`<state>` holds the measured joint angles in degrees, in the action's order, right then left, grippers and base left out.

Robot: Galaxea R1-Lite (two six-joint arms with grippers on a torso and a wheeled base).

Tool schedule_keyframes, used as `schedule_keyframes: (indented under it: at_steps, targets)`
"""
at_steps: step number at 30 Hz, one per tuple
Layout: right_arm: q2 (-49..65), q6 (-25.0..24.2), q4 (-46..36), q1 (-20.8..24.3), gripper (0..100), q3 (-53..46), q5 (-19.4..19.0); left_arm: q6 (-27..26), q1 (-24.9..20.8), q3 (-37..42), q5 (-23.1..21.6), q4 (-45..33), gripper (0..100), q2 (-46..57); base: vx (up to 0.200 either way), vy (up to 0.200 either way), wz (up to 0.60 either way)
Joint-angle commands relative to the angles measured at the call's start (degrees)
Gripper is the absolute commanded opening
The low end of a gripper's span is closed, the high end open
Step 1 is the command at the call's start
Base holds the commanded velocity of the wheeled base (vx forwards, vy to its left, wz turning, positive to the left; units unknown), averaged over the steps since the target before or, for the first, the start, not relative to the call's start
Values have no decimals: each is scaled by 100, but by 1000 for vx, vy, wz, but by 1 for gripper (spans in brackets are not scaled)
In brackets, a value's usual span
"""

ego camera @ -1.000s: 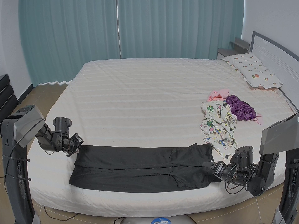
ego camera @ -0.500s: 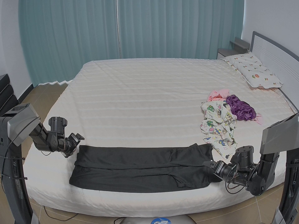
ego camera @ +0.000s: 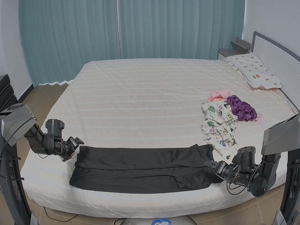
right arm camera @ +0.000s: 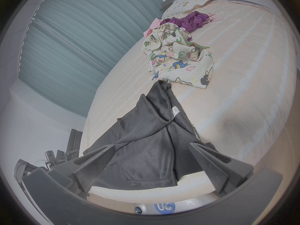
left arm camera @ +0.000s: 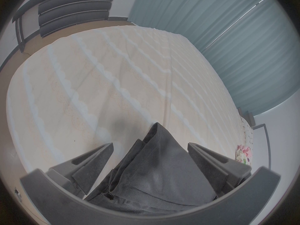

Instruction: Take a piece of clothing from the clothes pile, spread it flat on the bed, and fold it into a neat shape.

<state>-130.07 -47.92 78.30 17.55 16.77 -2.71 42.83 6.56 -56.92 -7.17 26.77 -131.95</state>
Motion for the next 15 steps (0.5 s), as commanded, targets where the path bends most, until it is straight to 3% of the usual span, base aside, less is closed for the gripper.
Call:
schedule_keyframes:
  at_steps: [1, 3, 15]
  targets:
    - [-9, 2, 1, 2, 100, -8, -2, 15, 3, 23, -21, 4, 100, 64, 0, 0, 0]
    - [-9, 2, 1, 2, 100, -8, -2, 15, 12, 14, -30, 4, 100, 55, 0, 0, 0]
    - [0, 2, 10, -6, 100, 1, -2, -11, 109, 23, -118, 4, 100, 29, 0, 200, 0]
